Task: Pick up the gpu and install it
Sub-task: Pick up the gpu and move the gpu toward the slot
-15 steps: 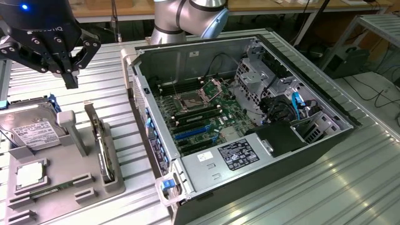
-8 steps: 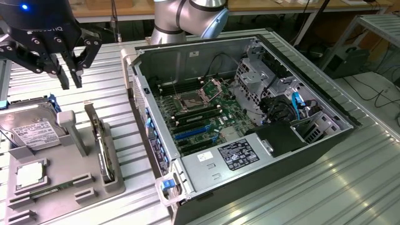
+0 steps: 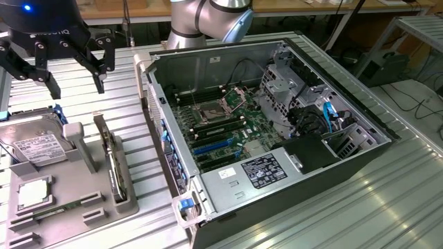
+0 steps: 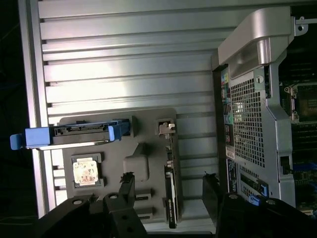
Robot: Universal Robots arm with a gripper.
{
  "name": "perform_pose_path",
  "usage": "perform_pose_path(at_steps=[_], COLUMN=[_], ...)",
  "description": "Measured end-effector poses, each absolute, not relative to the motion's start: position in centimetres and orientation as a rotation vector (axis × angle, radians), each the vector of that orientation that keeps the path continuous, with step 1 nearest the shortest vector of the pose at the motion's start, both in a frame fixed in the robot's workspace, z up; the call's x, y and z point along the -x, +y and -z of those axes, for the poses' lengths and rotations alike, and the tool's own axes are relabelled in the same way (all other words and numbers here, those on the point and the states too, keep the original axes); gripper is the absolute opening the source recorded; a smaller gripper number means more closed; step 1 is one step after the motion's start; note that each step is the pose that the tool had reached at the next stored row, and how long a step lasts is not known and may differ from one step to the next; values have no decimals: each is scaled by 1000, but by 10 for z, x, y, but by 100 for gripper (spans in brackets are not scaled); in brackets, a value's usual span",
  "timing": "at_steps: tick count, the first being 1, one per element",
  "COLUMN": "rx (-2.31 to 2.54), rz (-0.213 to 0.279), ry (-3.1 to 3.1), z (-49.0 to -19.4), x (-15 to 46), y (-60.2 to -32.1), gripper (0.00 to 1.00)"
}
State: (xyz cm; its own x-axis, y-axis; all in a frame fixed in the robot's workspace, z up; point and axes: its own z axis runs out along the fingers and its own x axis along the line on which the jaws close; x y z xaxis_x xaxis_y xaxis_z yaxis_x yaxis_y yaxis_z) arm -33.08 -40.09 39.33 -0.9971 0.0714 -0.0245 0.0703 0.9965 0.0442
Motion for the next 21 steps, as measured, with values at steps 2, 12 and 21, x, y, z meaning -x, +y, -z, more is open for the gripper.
perform_pose_path(at_steps=[2, 12, 21], rx=[-82, -3, 51], rz=[-68, -69, -70], ry=[3114, 3116, 3117], z=[-393, -393, -378], x=[331, 331, 330], y=[-403, -427, -434], gripper=[66, 66, 66])
